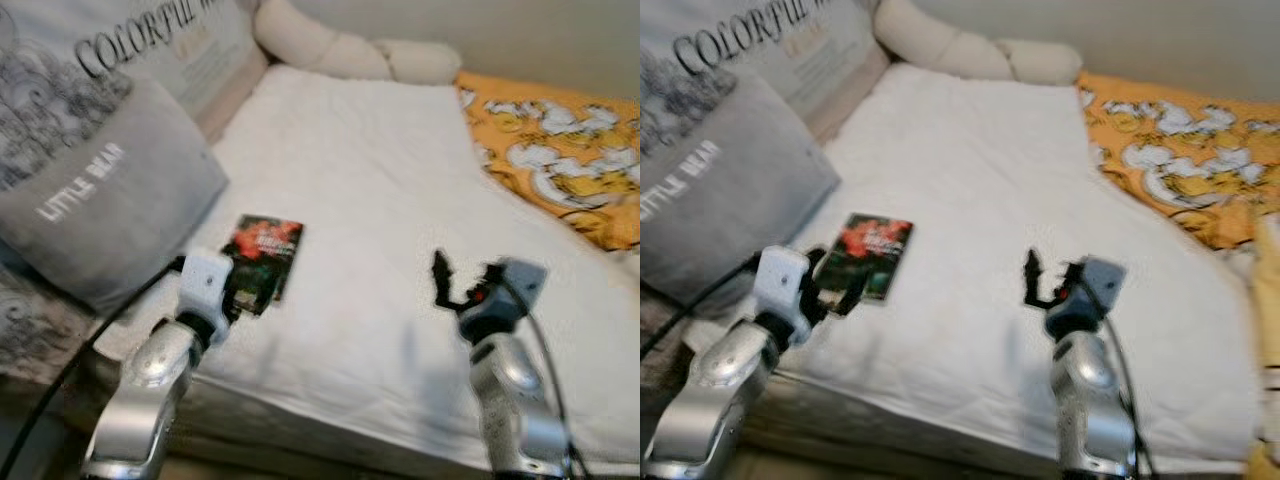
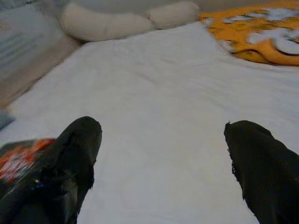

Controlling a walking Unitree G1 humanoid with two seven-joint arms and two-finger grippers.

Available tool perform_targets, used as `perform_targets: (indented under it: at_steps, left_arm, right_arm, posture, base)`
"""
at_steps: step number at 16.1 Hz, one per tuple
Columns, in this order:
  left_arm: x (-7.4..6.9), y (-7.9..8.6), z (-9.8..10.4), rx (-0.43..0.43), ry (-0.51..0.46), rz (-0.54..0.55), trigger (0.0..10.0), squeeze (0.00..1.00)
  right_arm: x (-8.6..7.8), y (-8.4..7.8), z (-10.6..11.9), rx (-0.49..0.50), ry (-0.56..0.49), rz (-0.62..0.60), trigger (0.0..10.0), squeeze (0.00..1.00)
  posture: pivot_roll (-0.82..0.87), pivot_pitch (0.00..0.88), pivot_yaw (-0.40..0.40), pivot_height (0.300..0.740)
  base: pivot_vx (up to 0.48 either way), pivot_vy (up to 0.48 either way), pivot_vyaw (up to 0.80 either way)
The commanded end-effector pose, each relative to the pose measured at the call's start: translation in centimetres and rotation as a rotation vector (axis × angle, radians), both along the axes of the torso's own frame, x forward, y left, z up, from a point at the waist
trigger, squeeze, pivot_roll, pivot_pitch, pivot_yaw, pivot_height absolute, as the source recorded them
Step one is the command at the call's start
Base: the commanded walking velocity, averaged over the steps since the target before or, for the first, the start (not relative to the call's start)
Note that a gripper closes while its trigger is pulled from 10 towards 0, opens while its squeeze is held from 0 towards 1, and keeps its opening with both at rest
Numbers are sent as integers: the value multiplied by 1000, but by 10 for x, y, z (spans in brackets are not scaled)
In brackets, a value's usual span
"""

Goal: Clean up the room

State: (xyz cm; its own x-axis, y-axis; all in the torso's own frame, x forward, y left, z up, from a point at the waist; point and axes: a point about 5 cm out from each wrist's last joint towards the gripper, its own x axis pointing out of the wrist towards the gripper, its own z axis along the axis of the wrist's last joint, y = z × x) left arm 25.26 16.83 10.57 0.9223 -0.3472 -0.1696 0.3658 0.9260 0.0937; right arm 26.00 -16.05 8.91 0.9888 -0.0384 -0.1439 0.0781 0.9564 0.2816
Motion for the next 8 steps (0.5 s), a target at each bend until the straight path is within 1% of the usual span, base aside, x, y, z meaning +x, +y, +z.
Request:
perform_targets:
  at_steps: [1,2,3,6,7,8]
  left_arm:
    - [1,-3,3,-1,-17,-5,10000,341]
    - [0,-2,3,1,-16,-3,10000,341]
    - [0,-2,3,1,-16,-2,10000,341]
    - [1,-2,3,3,-16,3,10000,341]
    - [1,-1,3,7,-16,9,10000,341]
    - [3,0,1,23,-19,27,10000,341]
  right_arm:
    - [-1,-3,0,-13,19,-1,10000,1000]
    - [0,-1,-5,-88,65,26,10000,1000]
    - [0,0,-3,-45,46,30,10000,1000]
    - [-2,-1,-3,-36,29,23,10000,1000]
    - [-1,-2,-4,-66,40,22,10000,1000]
    - [0,-4,-3,-116,45,13,10000,1000]
  posture:
    - [-60,0,-42,740]
    - [-60,0,-42,740]
    - [-60,0,-44,740]
    - [-59,0,-46,740]
    - [-63,0,-46,740]
    - [-64,0,-45,740]
  base:
    - [0,-480,0]
    - [0,-480,0]
    - [0,-480,0]
    - [0,-480,0]
    - [0,-480,0]
    - [0,-480,0]
